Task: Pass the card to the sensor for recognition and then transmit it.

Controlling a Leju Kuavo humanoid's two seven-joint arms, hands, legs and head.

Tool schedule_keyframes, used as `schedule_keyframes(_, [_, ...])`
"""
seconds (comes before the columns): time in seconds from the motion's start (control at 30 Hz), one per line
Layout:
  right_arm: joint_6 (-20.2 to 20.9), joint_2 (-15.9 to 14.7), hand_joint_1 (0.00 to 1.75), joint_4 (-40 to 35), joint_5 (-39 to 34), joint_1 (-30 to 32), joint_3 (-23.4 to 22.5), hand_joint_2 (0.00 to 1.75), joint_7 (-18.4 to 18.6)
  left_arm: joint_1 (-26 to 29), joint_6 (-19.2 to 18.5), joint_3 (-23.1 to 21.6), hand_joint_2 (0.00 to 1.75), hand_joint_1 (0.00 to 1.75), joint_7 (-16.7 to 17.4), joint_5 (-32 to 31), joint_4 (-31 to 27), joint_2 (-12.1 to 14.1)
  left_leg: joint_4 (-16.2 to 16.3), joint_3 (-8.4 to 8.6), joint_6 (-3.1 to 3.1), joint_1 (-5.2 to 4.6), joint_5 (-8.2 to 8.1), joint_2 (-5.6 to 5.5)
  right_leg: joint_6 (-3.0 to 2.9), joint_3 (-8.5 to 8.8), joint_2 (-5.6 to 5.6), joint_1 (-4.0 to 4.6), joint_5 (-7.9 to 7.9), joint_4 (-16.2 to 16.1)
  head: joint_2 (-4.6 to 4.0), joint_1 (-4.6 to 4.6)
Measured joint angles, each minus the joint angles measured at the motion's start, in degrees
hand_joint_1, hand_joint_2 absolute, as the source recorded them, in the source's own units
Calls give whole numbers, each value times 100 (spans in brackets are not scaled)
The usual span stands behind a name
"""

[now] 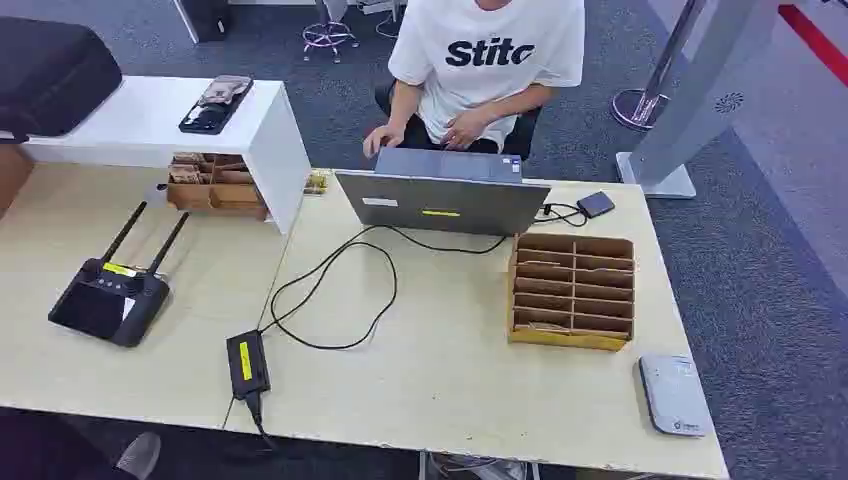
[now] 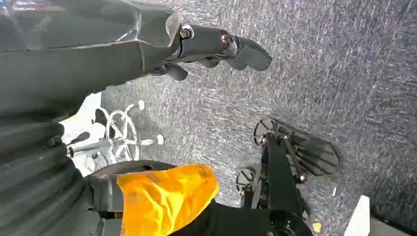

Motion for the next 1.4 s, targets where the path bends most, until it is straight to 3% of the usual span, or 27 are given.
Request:
schedule_keyframes(0.17, [935,-100,0,0,-2177,-82,-842,175,-654,3,53,0,175,0,2,0,0,-2,0,0,0,0,0,0,0,1,-1,0,0,0,0,0])
schedule_keyframes(0.37, [1640,-199,0,2,-3959,-100,-1264,175,-864,7,42,4,175,0,-41,15,0,-33,0,0,0,0,0,0,0,0,0,0,0,0,0,0])
schedule_keyframes(0.57, [2445,-232,0,-4,-4714,-101,-1386,175,-1280,15,77,107,175,0,-54,17,0,-92,0,0,0,0,0,0,0,0,0,0,0,0,0,-2])
schedule_keyframes(0.8, [2495,-291,0,-7,-4814,-100,-1461,175,-1369,16,118,151,175,0,-48,17,0,-133,0,0,0,0,0,0,0,0,0,1,0,0,0,2])
schedule_keyframes(0.93, [2610,-334,0,-72,-5174,-103,-1478,175,-1753,17,164,153,175,0,-2,17,0,-138,0,-1,0,0,0,0,0,0,0,0,0,0,0,0])
schedule_keyframes(1.0, [2878,-378,0,-164,-5430,-103,-1478,175,-1974,17,171,164,175,0,-6,17,0,-138,0,-1,0,-2,0,0,0,0,-1,-2,0,0,0,-2])
schedule_keyframes(1.07, [3427,-464,0,-346,-5685,-109,-1478,175,-2141,18,171,188,175,0,-59,17,0,-140,0,-1,0,-2,0,-1,0,0,-1,-2,0,0,0,0])
schedule_keyframes(1.13, [3844,-492,0,-727,-5875,-119,-1452,175,-2224,18,168,210,175,0,-96,17,0,-142,0,-1,0,-3,0,0,1,1,-1,-3,1,0,0,2])
schedule_keyframes(1.2, [3924,-389,0,-1562,-6143,-108,-1297,175,-2161,19,166,256,175,0,-146,18,0,-144,0,-1,1,-7,0,0,1,1,-1,-8,1,0,0,-2])
schedule_keyframes(1.3, [3668,29,0,-3281,-6699,-100,-1019,175,-1775,18,133,286,175,0,-192,17,0,-144,0,1,1,-7,0,2,0,-2,2,-8,2,0,0,2])
schedule_keyframes(1.4, [3064,389,0,-5013,-7273,46,-564,175,-1971,19,135,289,175,0,-190,18,0,-153,0,5,0,-5,0,0,-1,0,-3,-8,1,0,0,2])
